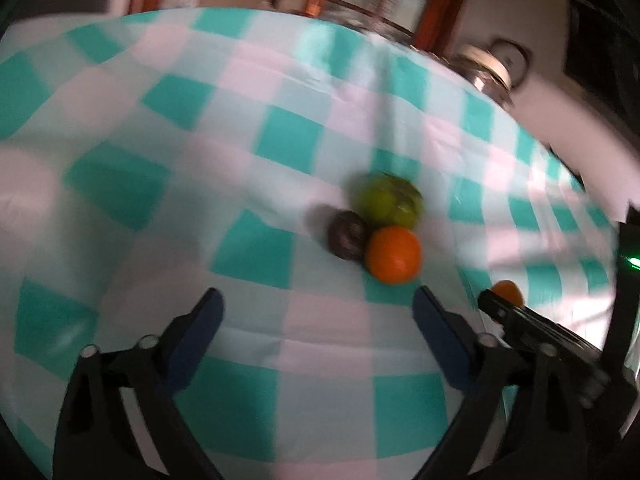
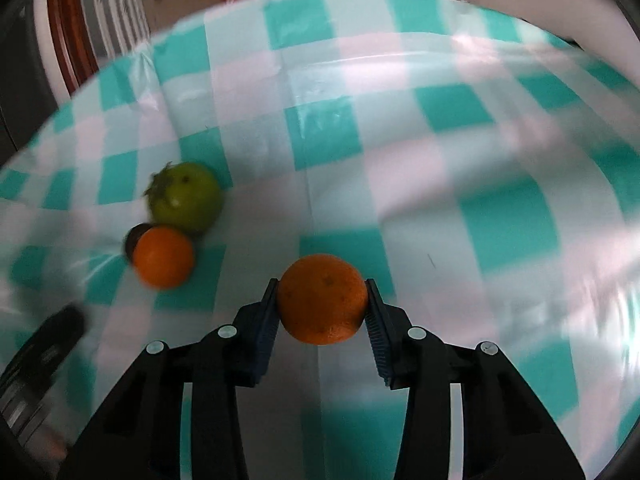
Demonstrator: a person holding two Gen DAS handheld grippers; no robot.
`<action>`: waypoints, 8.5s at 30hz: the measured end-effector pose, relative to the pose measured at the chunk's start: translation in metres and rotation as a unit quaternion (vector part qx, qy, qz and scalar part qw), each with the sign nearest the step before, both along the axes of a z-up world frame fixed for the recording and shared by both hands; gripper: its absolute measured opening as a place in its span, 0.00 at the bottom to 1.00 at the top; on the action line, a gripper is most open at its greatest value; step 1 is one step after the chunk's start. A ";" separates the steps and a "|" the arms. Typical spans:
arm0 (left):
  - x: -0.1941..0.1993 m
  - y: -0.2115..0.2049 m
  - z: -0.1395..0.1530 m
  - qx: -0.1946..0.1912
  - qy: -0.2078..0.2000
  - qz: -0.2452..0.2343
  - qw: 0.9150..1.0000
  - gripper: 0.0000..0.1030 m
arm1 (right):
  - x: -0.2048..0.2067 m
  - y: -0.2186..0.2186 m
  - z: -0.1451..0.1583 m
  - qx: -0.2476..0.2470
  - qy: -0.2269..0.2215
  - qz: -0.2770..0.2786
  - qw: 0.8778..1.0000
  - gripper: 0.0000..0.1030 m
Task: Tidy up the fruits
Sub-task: 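Grasp the large orange with the left tool while the right tool holds its orange, then carry both oranges to the white bin and open both tools to drop them, then return to the table and grasp the green tomato with the right tool, then grasp the last dark brown fruit with the left tool while the right tool holds the green tomato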
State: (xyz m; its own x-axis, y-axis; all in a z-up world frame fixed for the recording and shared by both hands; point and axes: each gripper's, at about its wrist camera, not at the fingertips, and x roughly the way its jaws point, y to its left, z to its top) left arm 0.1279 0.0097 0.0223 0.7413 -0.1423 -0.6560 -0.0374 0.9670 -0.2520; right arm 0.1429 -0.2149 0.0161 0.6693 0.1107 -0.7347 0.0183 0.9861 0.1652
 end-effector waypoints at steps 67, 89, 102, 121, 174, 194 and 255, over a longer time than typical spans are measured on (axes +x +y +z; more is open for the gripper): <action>-0.342 -0.239 0.033 0.063 -0.055 -0.491 0.867 0.44 | -0.463 -0.219 0.007 0.026 0.000 -0.091 0.995 0.40; -0.459 -0.414 -0.225 0.299 0.289 -0.709 0.570 0.44 | -0.517 -0.255 -0.199 -0.076 0.329 -0.104 0.936 0.41; -0.454 -0.406 -0.215 0.264 0.283 -0.718 0.578 0.65 | -0.513 -0.249 -0.199 -0.105 0.360 -0.088 0.923 0.65; -0.184 -0.094 0.071 0.055 -0.142 -0.182 0.971 0.99 | -0.312 -0.112 0.096 -0.073 -0.141 -0.057 0.986 0.94; 0.032 -0.011 -0.002 0.021 0.017 0.046 0.999 0.86 | -0.057 -0.023 -0.002 0.180 -0.056 -0.077 0.979 0.60; 0.045 -0.028 0.002 0.054 0.001 0.020 0.998 0.39 | -0.055 -0.019 -0.001 0.181 -0.075 -0.057 0.979 0.60; -0.109 0.016 -0.013 0.102 0.079 -0.030 0.991 0.48 | -0.106 0.071 0.006 -0.052 0.008 0.022 0.998 0.62</action>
State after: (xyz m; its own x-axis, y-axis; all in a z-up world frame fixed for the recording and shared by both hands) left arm 0.0192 0.0256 0.0095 0.6220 -0.0352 -0.7822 -0.0021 0.9989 -0.0466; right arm 0.0367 -0.1436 0.0226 0.6531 0.0621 -0.7547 -0.0226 0.9978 0.0625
